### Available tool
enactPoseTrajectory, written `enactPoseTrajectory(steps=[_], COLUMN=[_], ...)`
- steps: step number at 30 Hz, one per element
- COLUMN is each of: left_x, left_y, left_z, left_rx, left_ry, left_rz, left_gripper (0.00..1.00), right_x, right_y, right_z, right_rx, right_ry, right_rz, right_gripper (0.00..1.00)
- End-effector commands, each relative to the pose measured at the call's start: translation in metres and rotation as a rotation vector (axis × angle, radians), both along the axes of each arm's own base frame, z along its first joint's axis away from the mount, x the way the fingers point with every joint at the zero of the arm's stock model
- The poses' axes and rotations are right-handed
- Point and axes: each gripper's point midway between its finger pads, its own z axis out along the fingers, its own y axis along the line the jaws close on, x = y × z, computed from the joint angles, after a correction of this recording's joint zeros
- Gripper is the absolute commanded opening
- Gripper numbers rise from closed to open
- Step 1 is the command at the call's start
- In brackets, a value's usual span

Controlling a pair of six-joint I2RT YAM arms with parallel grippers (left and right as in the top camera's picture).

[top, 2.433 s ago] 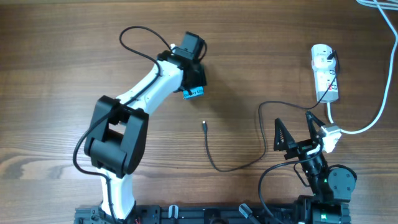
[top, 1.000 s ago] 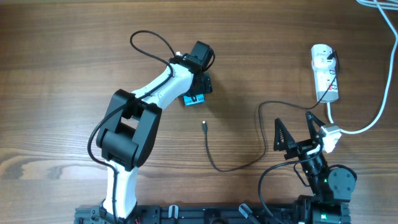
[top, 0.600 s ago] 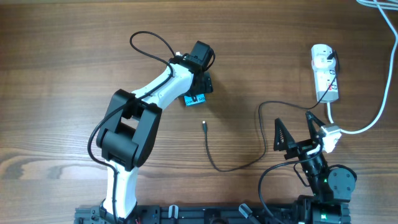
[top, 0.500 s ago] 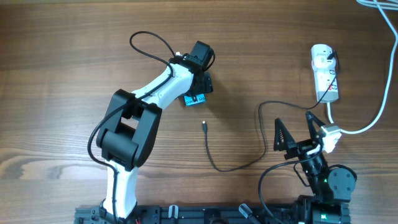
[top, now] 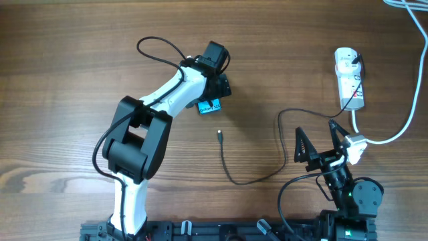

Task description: Plug charger to phone and switch on socket

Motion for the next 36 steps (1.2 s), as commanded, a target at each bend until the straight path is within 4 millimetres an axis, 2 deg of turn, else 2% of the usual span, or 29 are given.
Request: enactPoseTrajectory(steps=[1,13,22,27,36], left_x=[-0.005,-0.003,-0.011,-0.011,-0.013], left_y=[-0.003,0.012,0.016,0.015,0.011], left_z=[-0.006,-0.01,-0.03,-0.03,-0.03], left_rx=[-0.04,0.06,0.09,0.108,0.132], left_ry=[0.04,0.018,0.067,0.062,0.064], left_rz=[0.025,0.032,0.023,-0.052,-0.167], left_gripper=[1.0,0.99,0.99,0.92,0.91], right_x=[-0.001,-0.001,-0.001,-0.001,-0.001], right_y=[0.0,0.0,0.0,0.0,0.0], right_z=[0.003,0.003,0.003,0.003,0.003], right_rx=[0.01,0.011,0.01,0.01,0.011], right_ry=[-0.011,-0.01,-0.011,-0.011,-0.01], right_rz=[-0.005,-0.005,-0.005,-0.005,-0.005], right_gripper=[1.0,1.0,1.0,1.0,1.0])
